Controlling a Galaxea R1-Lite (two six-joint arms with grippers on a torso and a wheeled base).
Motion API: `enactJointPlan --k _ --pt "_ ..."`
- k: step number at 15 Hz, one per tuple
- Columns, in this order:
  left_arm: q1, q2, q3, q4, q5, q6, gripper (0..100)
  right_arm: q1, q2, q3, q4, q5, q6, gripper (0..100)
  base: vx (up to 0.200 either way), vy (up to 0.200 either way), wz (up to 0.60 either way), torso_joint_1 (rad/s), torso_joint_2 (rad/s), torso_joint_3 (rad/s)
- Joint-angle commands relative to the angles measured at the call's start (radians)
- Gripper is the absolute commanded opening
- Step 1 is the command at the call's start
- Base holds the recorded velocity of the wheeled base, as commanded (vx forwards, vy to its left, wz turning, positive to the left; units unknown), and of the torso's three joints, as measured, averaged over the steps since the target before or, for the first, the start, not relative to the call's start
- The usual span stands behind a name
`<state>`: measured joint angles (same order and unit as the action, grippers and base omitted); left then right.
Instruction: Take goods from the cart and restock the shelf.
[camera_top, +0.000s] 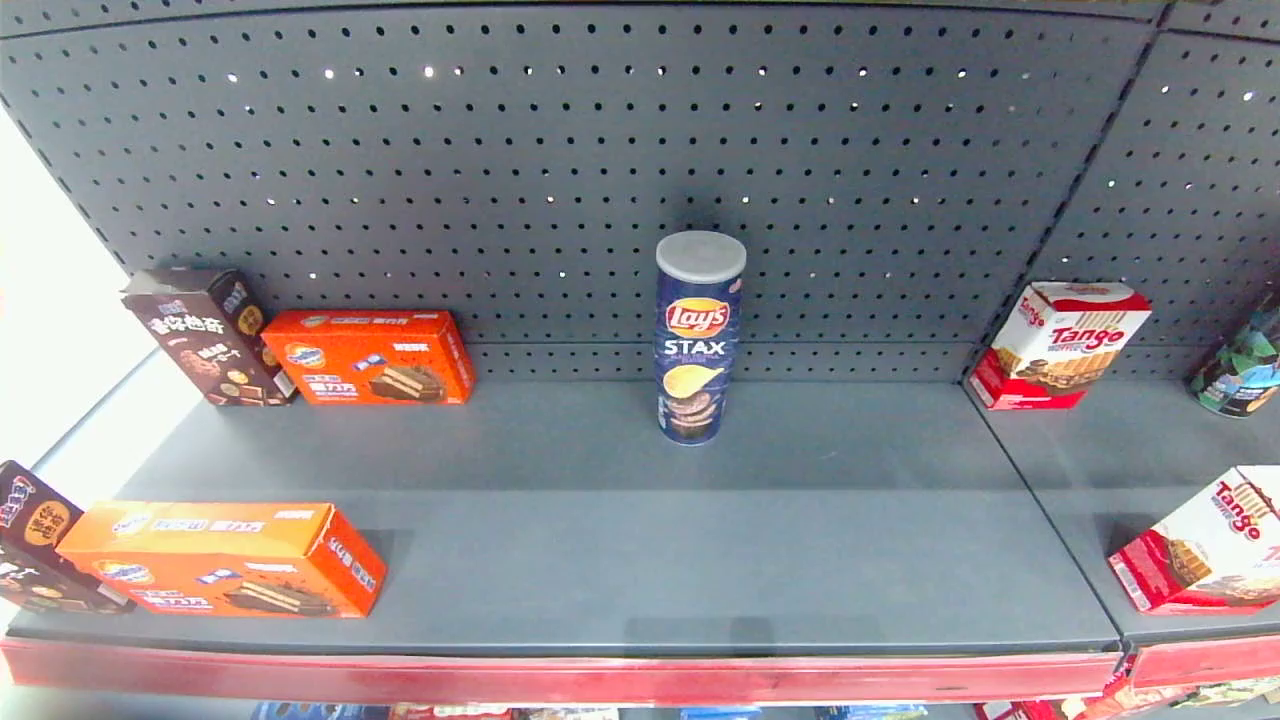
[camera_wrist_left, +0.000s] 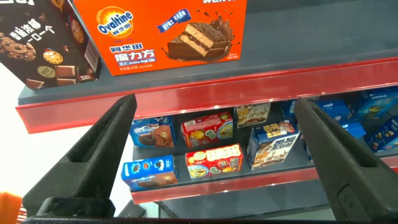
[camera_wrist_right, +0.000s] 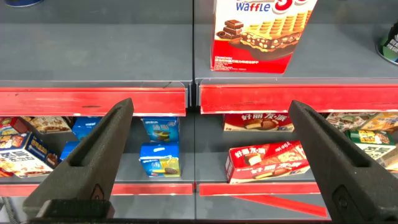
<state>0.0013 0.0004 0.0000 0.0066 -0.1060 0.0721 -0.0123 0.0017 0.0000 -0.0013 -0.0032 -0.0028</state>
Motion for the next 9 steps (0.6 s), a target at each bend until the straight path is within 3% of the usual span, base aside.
enactJointPlan --k 1,9 --pt "0.000 0.000 0.000 0.000 0.000 0.000 100 0.000 0.001 0.000 0.000 0.000 0.000 100 0.000 0.000 0.00 0.000 0.00 0.000" --pt "0.000 0.000 0.000 0.000 0.000 -0.002 100 0.000 0.001 0.000 -0.002 0.000 0.000 100 0.000 0.000 0.00 0.000 0.00 0.000"
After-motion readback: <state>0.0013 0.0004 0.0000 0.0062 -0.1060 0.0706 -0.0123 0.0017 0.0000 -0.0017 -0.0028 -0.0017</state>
